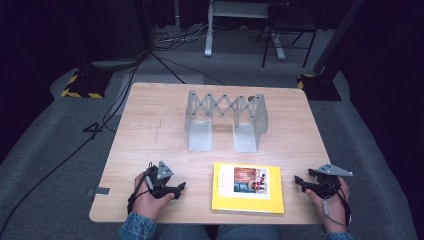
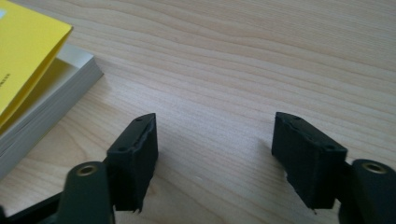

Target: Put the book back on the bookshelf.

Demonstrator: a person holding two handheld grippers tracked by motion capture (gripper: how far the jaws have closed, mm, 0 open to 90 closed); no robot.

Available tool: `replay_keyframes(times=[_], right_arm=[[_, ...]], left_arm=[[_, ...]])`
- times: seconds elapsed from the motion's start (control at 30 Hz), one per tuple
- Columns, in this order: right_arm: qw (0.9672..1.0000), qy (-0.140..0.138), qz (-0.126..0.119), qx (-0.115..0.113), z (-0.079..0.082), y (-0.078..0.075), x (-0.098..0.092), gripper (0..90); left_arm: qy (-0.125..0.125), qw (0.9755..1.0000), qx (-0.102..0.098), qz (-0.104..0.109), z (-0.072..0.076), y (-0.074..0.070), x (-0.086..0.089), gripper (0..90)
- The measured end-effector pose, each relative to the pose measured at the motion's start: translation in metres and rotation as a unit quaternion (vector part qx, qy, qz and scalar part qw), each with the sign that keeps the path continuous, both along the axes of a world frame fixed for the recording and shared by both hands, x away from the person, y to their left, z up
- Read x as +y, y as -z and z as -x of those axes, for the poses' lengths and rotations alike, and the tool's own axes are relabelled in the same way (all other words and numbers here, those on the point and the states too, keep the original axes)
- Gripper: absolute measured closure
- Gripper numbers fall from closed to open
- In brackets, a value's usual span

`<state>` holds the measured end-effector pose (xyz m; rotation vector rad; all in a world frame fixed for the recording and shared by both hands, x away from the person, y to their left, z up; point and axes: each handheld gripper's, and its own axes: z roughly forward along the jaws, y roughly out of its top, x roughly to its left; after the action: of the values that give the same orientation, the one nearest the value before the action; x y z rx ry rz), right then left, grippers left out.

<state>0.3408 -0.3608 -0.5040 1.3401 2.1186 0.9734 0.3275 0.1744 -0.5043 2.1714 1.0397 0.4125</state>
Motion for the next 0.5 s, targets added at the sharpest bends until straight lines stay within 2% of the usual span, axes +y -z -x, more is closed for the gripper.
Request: replay_keyframes(times=[0.1, 0.13, 0.23, 0.3, 0.33, 0.37, 0.43, 0.5], right_arm=[[1.0000, 0.003, -0.002, -0.001, 0.004, 0.000, -0.002, 42.2], [1.0000, -0.001, -0.004, 0.006, 0.009, -0.002, -0.002, 46.4], [0.9996, -0.016, 0.002, 0.022, 0.015, -0.009, 0.003, 46.8], [0.9993, -0.026, 0.003, 0.026, 0.016, -0.012, 0.006, 46.2], [0.9982, -0.046, 0.000, 0.039, 0.019, -0.015, 0.012, 44.0], [0.9976, -0.053, 0.001, 0.043, 0.021, -0.016, 0.015, 43.2], [0.9967, -0.063, 0.004, 0.052, 0.024, -0.016, 0.021, 41.5], [0.9961, -0.068, 0.004, 0.056, 0.026, -0.016, 0.022, 41.5]], left_arm=[[0.002, 1.0000, 0.001, -0.001, 0.000, 0.000, 0.000, 20.6], [0.007, 0.9999, 0.009, 0.002, 0.001, -0.001, 0.000, 20.0], [0.013, 0.9992, 0.038, 0.009, 0.001, -0.007, 0.000, 23.1], [0.016, 0.9988, 0.045, 0.014, 0.001, -0.009, -0.001, 26.2], [0.027, 0.9988, 0.039, 0.014, 0.003, -0.015, -0.005, 27.0], [0.027, 0.9988, 0.039, 0.014, 0.003, -0.015, -0.005, 27.7], [0.047, 0.9981, 0.037, 0.014, 0.004, -0.023, -0.012, 28.6], [0.053, 0.9978, 0.037, 0.015, 0.004, -0.026, -0.015, 28.8]])
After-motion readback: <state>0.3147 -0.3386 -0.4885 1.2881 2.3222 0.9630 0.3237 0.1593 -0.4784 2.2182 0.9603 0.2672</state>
